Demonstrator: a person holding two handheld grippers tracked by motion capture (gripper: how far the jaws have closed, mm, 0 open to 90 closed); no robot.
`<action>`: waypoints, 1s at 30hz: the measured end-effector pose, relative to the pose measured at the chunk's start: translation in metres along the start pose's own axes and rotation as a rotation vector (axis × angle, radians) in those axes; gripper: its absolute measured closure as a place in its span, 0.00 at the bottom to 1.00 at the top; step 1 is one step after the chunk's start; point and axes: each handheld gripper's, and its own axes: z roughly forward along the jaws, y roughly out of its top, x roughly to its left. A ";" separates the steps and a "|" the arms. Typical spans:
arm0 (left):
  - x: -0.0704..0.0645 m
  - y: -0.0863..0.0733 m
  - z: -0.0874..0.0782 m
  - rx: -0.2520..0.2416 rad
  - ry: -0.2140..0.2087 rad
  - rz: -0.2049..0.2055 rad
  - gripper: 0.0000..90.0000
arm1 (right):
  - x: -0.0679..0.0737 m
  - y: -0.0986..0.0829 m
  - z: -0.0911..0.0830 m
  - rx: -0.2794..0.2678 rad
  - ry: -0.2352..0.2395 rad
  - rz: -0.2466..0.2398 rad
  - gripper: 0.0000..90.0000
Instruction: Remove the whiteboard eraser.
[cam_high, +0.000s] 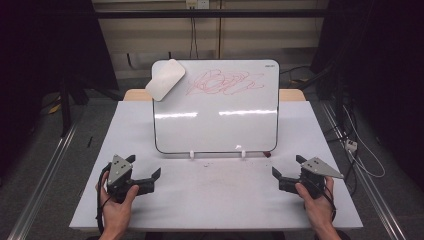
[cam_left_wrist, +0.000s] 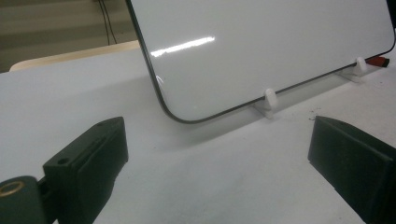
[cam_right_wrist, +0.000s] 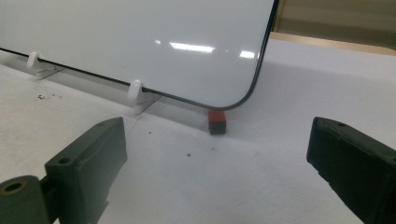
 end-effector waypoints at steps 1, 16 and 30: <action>0.000 0.000 0.000 -0.004 -0.010 0.002 0.05 | 0.000 0.000 0.000 0.001 0.001 0.000 0.05; 0.008 0.009 0.012 0.027 -0.046 -0.050 0.06 | 0.001 0.000 0.003 0.023 0.026 -0.007 0.05; 0.012 0.034 0.024 0.071 -0.070 0.032 0.05 | 0.003 0.000 0.010 0.054 0.050 -0.011 0.05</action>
